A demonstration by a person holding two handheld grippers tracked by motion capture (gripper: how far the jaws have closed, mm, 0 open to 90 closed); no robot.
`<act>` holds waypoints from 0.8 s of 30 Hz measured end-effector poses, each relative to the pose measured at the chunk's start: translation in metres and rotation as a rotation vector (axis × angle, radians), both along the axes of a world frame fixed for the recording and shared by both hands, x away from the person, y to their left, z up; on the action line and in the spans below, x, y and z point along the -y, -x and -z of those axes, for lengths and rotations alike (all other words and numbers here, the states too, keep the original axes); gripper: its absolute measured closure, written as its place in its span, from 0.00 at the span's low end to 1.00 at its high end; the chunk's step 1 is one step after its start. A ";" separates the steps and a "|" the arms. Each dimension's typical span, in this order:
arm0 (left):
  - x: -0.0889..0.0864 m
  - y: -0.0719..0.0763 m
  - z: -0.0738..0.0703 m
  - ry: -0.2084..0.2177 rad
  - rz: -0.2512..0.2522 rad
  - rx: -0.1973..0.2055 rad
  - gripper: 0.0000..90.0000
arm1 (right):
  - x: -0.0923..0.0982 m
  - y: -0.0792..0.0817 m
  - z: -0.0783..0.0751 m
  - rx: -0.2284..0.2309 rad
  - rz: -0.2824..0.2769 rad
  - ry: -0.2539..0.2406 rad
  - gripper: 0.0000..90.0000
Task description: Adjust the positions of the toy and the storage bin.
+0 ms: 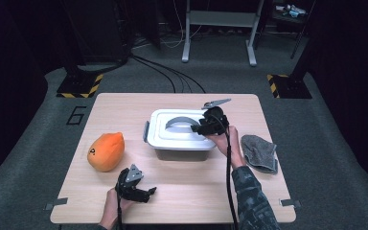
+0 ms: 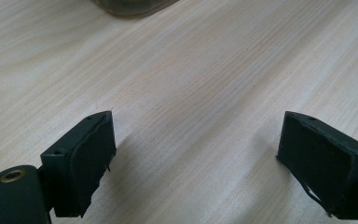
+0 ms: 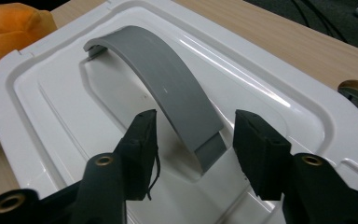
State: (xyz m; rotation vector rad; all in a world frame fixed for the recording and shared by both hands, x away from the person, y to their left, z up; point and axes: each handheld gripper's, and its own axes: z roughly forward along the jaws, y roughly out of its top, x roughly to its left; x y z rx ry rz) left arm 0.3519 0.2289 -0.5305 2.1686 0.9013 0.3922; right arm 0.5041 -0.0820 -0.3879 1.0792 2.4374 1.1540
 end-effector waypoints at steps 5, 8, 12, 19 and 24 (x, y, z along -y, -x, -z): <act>0.000 0.000 0.000 -0.003 -0.005 0.009 0.12 | -0.003 -0.002 0.000 0.006 -0.006 0.027 0.66; 0.000 0.000 0.000 -0.003 -0.005 0.009 0.12 | -0.003 -0.002 0.000 0.008 -0.009 0.030 0.67; 0.000 0.000 0.000 -0.003 -0.006 0.009 0.12 | -0.003 -0.001 0.000 0.008 -0.004 0.035 0.67; 0.000 0.000 0.000 -0.005 0.000 0.000 0.12 | -0.010 0.006 0.000 0.019 0.046 0.063 0.69; -0.001 0.000 0.000 -0.011 -0.001 0.003 0.12 | -0.014 0.012 -0.001 0.016 0.101 0.074 0.69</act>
